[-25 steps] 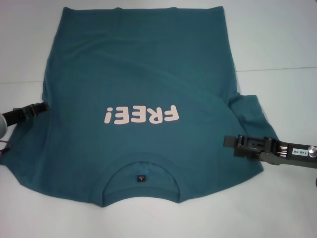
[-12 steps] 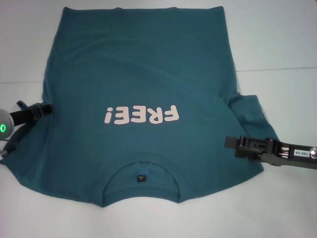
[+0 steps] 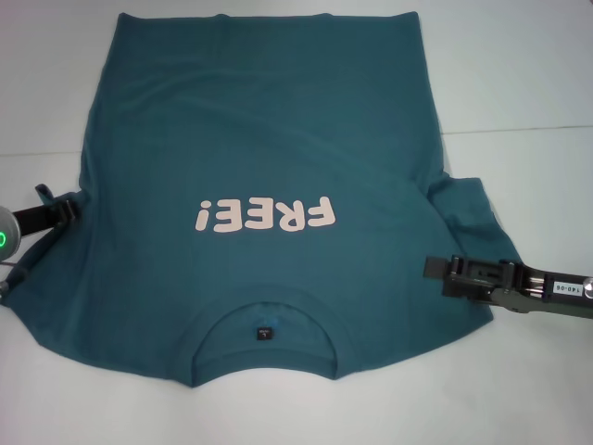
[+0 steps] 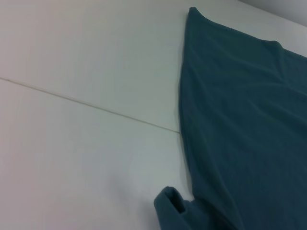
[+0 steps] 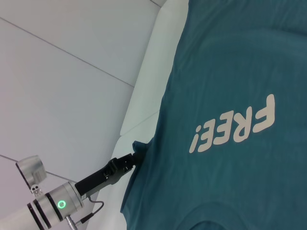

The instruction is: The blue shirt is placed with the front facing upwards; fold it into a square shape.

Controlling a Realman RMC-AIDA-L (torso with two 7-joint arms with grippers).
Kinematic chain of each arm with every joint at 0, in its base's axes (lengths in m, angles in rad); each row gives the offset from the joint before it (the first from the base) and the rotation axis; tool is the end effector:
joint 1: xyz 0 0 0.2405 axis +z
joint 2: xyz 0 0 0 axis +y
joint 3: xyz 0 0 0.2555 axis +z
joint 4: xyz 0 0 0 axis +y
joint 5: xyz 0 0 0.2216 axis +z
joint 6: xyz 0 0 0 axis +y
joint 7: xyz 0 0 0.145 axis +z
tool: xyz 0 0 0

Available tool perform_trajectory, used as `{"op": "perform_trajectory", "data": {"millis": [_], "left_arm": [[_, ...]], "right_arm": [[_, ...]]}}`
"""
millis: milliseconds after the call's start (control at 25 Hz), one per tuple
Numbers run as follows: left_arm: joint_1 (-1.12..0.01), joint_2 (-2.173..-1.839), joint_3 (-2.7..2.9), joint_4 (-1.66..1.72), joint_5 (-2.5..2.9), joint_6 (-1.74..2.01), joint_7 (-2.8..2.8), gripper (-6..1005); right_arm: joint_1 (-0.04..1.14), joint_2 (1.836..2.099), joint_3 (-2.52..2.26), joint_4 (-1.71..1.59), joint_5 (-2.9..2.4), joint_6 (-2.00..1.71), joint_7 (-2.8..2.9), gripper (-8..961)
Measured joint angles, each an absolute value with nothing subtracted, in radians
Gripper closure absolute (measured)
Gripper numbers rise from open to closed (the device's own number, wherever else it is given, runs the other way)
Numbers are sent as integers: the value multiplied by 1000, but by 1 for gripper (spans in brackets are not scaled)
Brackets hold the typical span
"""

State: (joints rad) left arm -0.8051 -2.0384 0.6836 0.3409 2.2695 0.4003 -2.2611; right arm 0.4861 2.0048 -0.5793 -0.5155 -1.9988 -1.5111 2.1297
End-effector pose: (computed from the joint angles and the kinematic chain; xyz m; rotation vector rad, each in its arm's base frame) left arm -0.3219 0.4603 0.0031 -1.6409 -1.4179 -0.3283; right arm 0.3145 0.3287 0.0175 -2.2005 1.8288 0.9018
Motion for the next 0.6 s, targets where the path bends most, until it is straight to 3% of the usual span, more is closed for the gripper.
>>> {"op": "perform_trajectory", "data": {"millis": [360, 600], "left_arm": [[-811, -2037, 689, 344, 2279, 383, -2262, 813], [-811, -2037, 690, 345, 2282, 371, -2259, 981]], "right_arm": [[486, 2005, -578, -515, -1999, -1510, 2134, 24], [487, 2002, -576, -515, -1999, -1509, 2135, 24]]}}
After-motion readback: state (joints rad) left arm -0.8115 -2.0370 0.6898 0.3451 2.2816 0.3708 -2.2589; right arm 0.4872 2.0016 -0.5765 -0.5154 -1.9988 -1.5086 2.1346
